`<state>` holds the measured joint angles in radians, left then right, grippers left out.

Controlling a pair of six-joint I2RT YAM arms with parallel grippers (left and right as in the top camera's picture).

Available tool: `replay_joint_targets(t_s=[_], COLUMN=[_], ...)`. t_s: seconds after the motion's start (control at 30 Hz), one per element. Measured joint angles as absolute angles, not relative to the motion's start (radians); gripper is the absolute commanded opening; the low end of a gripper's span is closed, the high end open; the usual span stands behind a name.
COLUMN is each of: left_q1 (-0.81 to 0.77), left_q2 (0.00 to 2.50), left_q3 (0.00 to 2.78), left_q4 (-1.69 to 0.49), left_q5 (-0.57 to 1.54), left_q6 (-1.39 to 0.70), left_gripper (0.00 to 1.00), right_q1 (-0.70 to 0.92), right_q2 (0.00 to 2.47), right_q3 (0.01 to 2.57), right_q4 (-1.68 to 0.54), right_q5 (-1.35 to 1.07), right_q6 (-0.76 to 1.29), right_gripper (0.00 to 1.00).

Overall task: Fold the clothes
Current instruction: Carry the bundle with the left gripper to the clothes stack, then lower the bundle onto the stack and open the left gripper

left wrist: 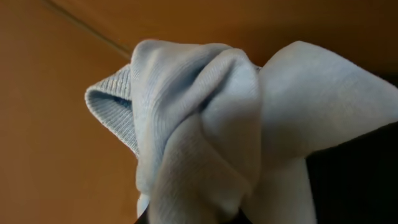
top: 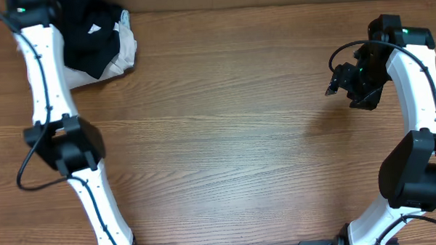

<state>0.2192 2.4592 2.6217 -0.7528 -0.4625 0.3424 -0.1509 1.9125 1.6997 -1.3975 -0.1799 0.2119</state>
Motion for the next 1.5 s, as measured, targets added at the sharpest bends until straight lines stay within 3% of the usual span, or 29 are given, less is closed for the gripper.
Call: replay_joint_targets(t_s=[0.43, 0.47, 0.5, 0.53, 0.57, 0.6, 1.0, 1.27, 1.5], left_q1=[0.046, 0.039, 0.034, 0.031, 0.030, 0.030, 0.026, 0.121, 0.257], left_q2=[2.522, 2.522, 2.522, 2.522, 2.522, 2.522, 2.500, 2.328, 2.401], left_q3=[2.622, 2.622, 2.622, 2.622, 2.622, 2.622, 2.643, 2.693, 2.704], left_q4=[-0.737, -0.741, -0.746, -0.752, -0.761, -0.766, -0.891, -0.746, -0.667], left_q5=[-0.406, -0.400, -0.395, -0.391, -0.385, -0.377, -0.320, -0.121, 0.009], left_q6=[0.260, 0.255, 0.249, 0.242, 0.236, 0.233, 0.129, 0.025, 0.025], left_gripper=[0.04, 0.10, 0.30, 0.63, 0.86, 1.00, 1.00, 1.00, 1.00], right_q1=[-0.151, -0.151, -0.151, -0.151, -0.151, -0.151, -0.151, -0.151, -0.151], right_q2=[1.913, 1.913, 1.913, 1.913, 1.913, 1.913, 1.913, 1.913, 1.913], right_q3=[1.700, 1.700, 1.700, 1.700, 1.700, 1.700, 1.700, 1.700, 1.700], right_q4=[-1.398, -1.398, -1.397, -1.398, -1.398, -1.398, -1.378, -1.362, -1.365], right_q5=[-0.180, -0.180, -0.180, -0.181, -0.180, -0.179, -0.180, -0.180, -0.180], right_q6=[0.212, 0.212, 0.213, 0.213, 0.213, 0.213, 0.212, 0.212, 0.212], right_gripper=[0.72, 0.73, 0.73, 0.73, 0.73, 0.73, 0.73, 0.73, 0.73])
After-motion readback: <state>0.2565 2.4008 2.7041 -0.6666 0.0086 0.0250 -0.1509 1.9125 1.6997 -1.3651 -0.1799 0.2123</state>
